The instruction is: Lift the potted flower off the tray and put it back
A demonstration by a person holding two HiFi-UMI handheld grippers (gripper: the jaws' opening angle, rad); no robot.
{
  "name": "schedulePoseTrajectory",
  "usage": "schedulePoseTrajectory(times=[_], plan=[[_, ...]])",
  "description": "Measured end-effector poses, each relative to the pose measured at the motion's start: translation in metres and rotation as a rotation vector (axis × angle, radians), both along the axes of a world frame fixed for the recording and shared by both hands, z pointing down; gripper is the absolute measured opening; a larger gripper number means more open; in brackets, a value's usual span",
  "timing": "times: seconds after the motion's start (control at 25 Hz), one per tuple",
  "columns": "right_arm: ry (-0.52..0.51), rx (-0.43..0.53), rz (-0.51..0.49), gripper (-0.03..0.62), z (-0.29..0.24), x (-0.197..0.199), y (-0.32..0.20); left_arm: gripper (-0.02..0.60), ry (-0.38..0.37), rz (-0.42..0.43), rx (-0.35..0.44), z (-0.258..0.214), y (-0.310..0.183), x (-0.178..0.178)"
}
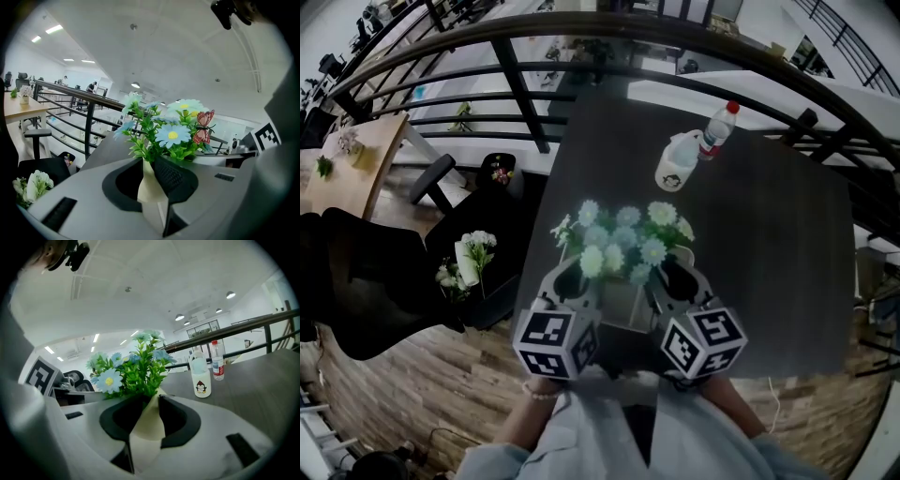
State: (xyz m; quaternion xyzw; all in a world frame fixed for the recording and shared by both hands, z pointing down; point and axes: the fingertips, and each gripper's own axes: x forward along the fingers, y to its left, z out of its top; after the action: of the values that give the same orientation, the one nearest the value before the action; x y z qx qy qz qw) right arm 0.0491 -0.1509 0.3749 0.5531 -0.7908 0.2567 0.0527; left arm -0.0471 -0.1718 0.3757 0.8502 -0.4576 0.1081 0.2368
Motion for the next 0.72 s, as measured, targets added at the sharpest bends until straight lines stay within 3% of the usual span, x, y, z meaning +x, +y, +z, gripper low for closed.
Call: schedulePoseTrajectory(times=[0.72], plan=[[0.010,0.035,0.003,0.117,-0.010,0.002,0.000,0.074,-0.010,-0.006,0.050,-0.011,-0.001,0.003]])
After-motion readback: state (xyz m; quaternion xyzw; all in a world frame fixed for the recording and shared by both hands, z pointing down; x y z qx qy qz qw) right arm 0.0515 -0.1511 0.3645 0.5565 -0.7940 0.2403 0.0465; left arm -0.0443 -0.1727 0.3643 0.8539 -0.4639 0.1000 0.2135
